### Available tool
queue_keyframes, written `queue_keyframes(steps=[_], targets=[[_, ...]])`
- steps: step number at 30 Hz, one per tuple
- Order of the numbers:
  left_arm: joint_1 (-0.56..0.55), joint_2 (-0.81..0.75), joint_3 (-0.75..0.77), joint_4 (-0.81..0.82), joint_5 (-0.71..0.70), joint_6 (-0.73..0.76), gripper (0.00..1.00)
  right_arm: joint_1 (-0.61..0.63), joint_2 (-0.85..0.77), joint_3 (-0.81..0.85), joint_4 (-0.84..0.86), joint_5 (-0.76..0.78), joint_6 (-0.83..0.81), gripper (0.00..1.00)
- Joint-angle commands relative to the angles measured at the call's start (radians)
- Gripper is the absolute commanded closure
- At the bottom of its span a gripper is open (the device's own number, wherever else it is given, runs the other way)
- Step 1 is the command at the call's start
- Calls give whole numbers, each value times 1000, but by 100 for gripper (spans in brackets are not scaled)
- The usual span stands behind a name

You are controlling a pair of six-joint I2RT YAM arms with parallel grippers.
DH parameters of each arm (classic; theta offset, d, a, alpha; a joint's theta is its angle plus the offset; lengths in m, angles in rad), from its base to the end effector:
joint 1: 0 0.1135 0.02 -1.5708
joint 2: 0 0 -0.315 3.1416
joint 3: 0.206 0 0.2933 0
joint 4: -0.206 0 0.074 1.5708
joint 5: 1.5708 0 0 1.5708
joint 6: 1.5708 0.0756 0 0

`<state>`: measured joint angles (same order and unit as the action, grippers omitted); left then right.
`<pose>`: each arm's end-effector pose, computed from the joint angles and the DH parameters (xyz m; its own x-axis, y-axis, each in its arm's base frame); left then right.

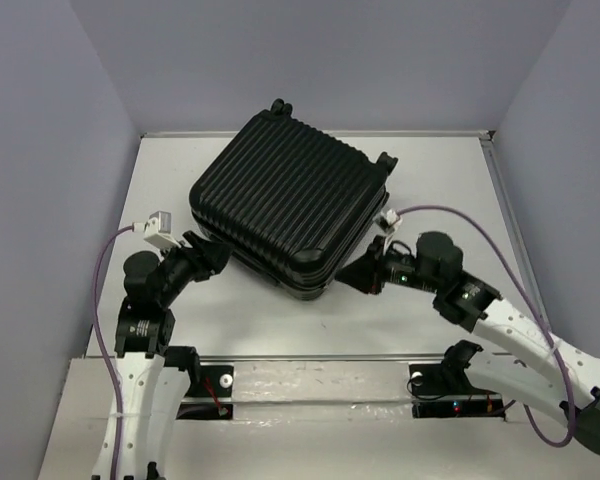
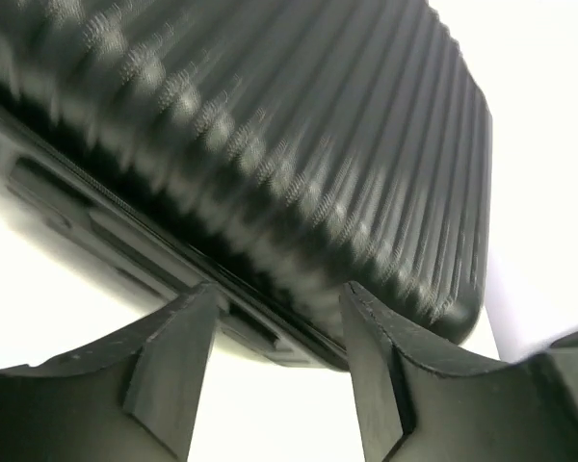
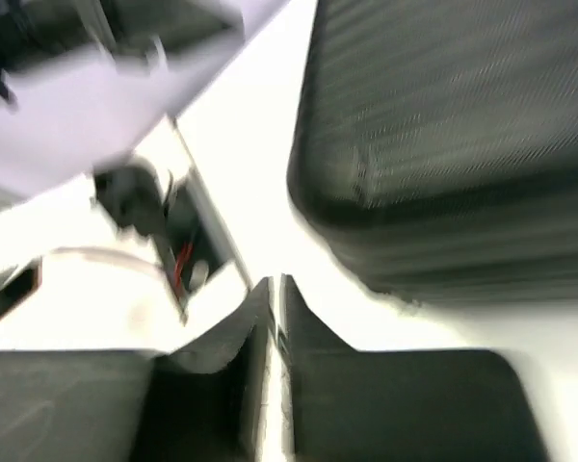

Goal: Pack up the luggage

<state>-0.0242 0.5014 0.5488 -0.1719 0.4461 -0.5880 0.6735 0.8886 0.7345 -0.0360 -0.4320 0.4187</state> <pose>0.1680 -0.0367 0.3208 -0.3528 -0.4920 -0.7959 0.3054 0.7435 -0.5950 0.1791 0.1834 0.3463 -0.4959 0.0767 -0.8650 -0.7510 0.4621 0.4715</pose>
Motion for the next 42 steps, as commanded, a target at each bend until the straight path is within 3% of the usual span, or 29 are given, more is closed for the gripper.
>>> queue_keyframes(steps=[1,2,5,8,15,18,20,26,28,31,38,42], targets=[[0,-57,-136,59,112,-106,38,95,-57,-226,228,182,60,62],[0,-49,-159,87,147,-128,40,104,-45,-271,278,180,60,46],[-8,-17,-217,164,164,-159,43,133,96,-280,338,179,16,39],[-42,14,-236,221,161,-180,46,146,173,-290,442,185,-21,38],[-296,133,-303,398,-6,-257,50,164,371,-287,639,199,-51,36],[-339,183,-313,452,-35,-269,53,175,400,-300,712,226,-51,38],[-352,207,-313,469,-49,-274,55,185,409,-310,746,254,-57,45],[-413,270,-290,505,-95,-282,58,207,406,-353,869,322,-41,93],[-431,285,-277,525,-107,-289,59,227,400,-353,871,338,-38,93],[-476,321,-259,577,-141,-314,60,332,363,-330,802,419,-32,93],[-568,492,-141,670,-210,-331,65,730,413,-77,252,798,23,93],[-589,499,-124,684,-221,-337,67,739,437,-107,214,933,153,93]])
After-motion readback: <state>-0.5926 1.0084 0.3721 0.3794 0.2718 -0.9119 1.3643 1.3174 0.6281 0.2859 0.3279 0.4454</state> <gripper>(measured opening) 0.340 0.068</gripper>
